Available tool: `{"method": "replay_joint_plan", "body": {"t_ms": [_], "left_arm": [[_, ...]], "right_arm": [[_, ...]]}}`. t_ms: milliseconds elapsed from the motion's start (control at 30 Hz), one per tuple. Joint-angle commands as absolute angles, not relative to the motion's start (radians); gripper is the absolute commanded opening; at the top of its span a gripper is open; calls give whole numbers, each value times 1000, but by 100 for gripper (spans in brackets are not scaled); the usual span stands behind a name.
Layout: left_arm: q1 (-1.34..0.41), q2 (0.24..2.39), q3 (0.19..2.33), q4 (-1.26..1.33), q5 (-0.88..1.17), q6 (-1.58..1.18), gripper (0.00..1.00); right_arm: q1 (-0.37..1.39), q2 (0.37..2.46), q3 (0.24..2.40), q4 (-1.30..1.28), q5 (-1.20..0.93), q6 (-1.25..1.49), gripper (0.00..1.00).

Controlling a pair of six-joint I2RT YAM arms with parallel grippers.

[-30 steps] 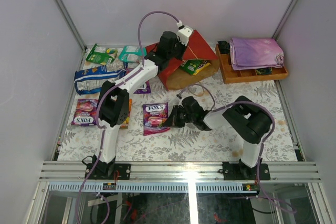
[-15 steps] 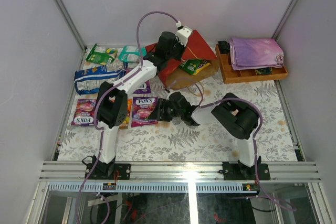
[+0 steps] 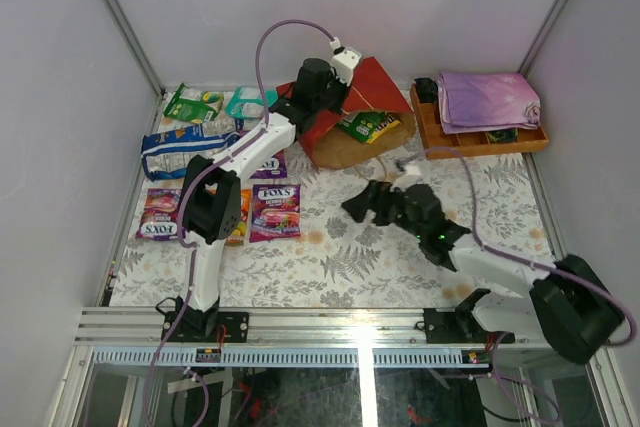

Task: Take the snacks out of the paper bag
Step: Place the snack at the center of the board, then take out the snack from the paper bag.

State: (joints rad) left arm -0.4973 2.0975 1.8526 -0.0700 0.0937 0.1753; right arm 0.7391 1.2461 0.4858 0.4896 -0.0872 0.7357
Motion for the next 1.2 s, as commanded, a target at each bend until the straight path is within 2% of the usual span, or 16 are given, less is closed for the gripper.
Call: {"method": "replay_joint_plan", "body": {"t_ms": [0, 133, 300, 467, 600, 867, 1167], "left_arm": [[-487, 2055, 1841, -52, 105, 152, 0], [-486, 2051, 1839, -53, 105, 146, 0], [-487, 2038, 1824, -43, 119, 132, 0], [-486, 2030, 1809, -36, 122, 129, 0], [-487, 2029, 1801, -29, 125, 129, 0], [-476, 2030, 1802, -31, 127, 130, 0], [-476, 2036, 1802, -29, 138, 127, 0]], "right_arm": [[542, 1130, 379, 615, -100, 792, 99], [394, 1195, 359, 807, -212, 921, 89], [285, 1497, 418, 1152, -313, 1116, 76], [246, 1798, 601, 1340, -305, 1217, 66], [239, 1948, 733, 1349, -232, 1227, 60], [211, 2120, 928, 1174, -102, 1252, 47], [179, 2207, 1053, 1085, -52, 1263, 46]]}}
